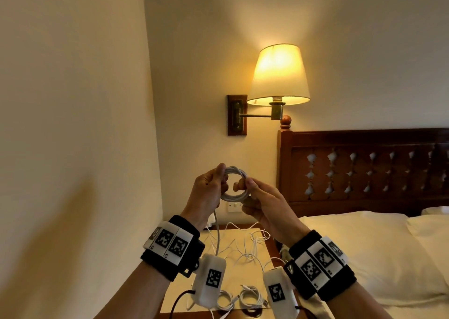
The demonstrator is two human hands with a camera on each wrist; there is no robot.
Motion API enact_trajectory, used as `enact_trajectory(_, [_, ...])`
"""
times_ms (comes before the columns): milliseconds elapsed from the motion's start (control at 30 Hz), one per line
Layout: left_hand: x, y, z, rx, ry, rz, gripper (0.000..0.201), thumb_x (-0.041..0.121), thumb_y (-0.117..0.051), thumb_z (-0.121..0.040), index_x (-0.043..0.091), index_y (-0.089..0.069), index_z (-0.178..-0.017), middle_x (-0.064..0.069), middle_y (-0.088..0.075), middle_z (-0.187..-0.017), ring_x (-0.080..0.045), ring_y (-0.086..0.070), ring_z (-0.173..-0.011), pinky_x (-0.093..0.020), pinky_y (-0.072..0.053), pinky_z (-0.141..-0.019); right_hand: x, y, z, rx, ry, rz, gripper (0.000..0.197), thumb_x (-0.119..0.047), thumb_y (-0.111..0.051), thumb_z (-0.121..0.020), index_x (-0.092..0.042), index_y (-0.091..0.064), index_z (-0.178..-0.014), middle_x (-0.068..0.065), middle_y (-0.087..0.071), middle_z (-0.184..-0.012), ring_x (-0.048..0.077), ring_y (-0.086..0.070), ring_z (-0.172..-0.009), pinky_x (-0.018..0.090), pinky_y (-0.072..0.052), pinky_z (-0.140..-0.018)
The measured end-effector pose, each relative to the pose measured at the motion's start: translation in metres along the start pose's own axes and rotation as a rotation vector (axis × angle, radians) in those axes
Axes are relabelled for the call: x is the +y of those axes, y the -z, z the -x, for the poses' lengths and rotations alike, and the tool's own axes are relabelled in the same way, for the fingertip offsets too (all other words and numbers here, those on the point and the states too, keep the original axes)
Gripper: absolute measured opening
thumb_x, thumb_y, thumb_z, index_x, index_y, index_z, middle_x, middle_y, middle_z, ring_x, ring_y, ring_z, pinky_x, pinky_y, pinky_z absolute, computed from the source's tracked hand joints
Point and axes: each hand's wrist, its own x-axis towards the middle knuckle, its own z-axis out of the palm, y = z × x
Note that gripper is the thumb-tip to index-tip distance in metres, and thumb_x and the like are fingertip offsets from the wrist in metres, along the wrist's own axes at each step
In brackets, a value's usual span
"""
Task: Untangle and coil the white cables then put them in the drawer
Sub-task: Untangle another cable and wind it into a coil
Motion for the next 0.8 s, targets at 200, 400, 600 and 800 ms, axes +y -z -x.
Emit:
enact_trajectory(200, [-0.003, 0.006, -0.008, -0.031, -0.165, -0.14, 0.041, 0.05, -0.041, -0.097, 0.02, -0.06, -0.075, 0.008, -0.046, -0.061, -0.007, -0.038, -0.055, -0.021, -0.033, -0.054, -0.009, -0.007, 0.0, -0.091, -0.083, -0.305, 0.028, -0.033, -0.039, -0.099, -0.012, -0.054, -0.091, -0.002, -0.039, -0.067, 0.01, -0.027, -0.053, 0.022, -0.027, -0.051])
enact_trajectory(400, [-0.029, 0.034, -0.021, -0.092, -0.336, -0.281, 0.031, 0.035, -0.043, -0.099, 0.023, -0.066, -0.082, 0.011, -0.046, -0.059, -0.002, -0.04, -0.052, -0.023, -0.035, -0.058, -0.024, 0.005, -0.006, 0.005, -0.117, -0.32, 0.036, -0.034, -0.031, -0.105, -0.015, -0.052, -0.084, -0.004, -0.033, -0.063, 0.008, -0.022, -0.048, 0.021, -0.02, -0.044])
enact_trajectory(600, [-0.062, 0.068, -0.026, 0.013, -0.569, -0.59, 0.019, 0.012, -0.049, -0.099, 0.02, -0.058, -0.084, 0.009, -0.056, -0.066, 0.002, -0.053, -0.057, -0.008, -0.038, -0.054, -0.039, 0.019, -0.008, 0.071, -0.085, -0.436, 0.037, -0.034, -0.03, -0.104, -0.016, -0.052, -0.08, -0.006, -0.032, -0.061, 0.006, -0.023, -0.044, 0.018, -0.024, -0.038])
enact_trajectory(800, [-0.079, 0.104, -0.026, 0.115, -0.49, -0.821, 0.029, 0.013, -0.051, -0.098, 0.029, -0.055, -0.074, 0.01, -0.058, -0.063, -0.003, -0.053, -0.054, -0.012, -0.037, -0.055, -0.057, 0.033, -0.008, 0.164, -0.022, -0.124, 0.037, -0.033, -0.03, -0.106, -0.016, -0.052, -0.083, -0.005, -0.037, -0.061, 0.007, -0.026, -0.048, 0.019, -0.025, -0.043])
